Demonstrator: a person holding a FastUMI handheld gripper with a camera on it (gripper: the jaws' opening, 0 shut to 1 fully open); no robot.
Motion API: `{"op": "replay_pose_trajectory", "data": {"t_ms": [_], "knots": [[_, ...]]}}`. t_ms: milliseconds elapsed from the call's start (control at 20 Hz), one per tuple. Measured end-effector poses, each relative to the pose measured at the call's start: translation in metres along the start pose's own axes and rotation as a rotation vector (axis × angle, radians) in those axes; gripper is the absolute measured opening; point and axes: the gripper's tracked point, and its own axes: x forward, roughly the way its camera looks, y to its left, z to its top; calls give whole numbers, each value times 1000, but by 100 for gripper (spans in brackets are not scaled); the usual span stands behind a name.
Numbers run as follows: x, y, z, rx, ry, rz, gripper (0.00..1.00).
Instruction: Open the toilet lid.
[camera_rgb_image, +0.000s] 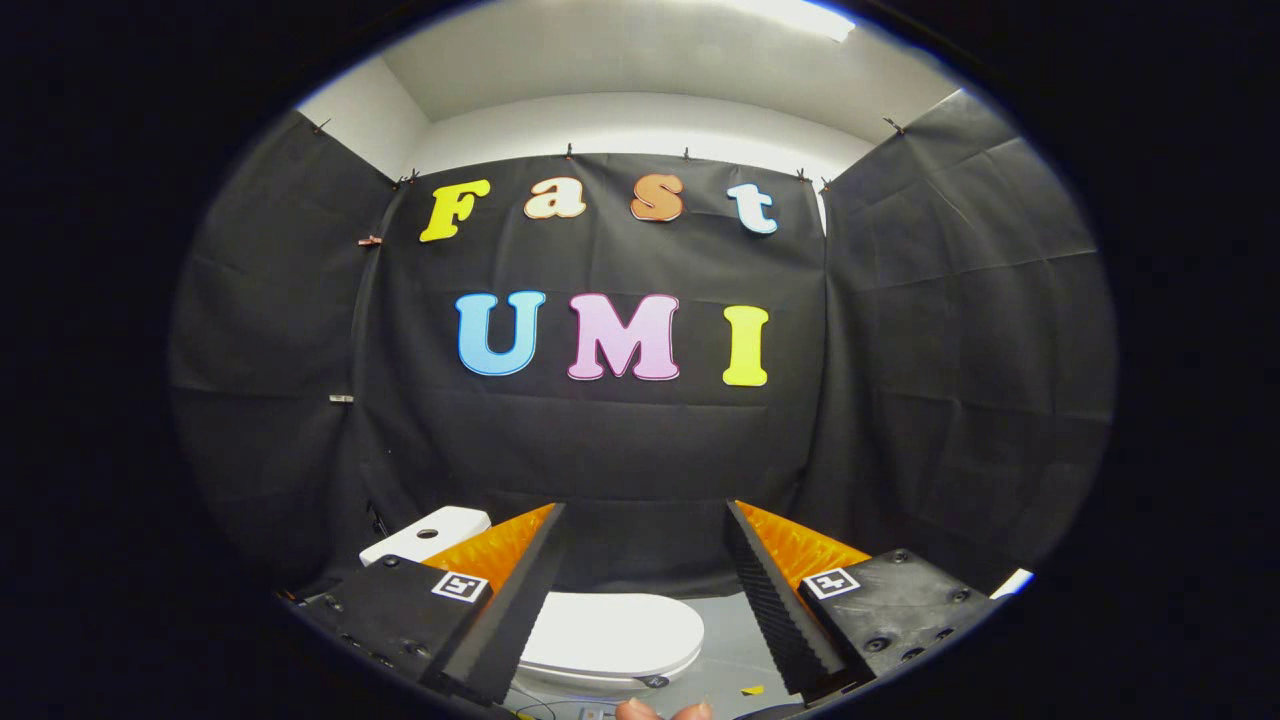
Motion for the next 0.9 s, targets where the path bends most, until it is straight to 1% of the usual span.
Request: {"op": "replay_pose_trajectory", "data": {"t_ms": [400,550,700,900], "knots": [[1,2,1,-5,-11,8,98],[4,4,0,6,-36,16,98],[17,5,-16,11,-43,8,98],[42,4,-53,-36,-43,-10,98]]}}
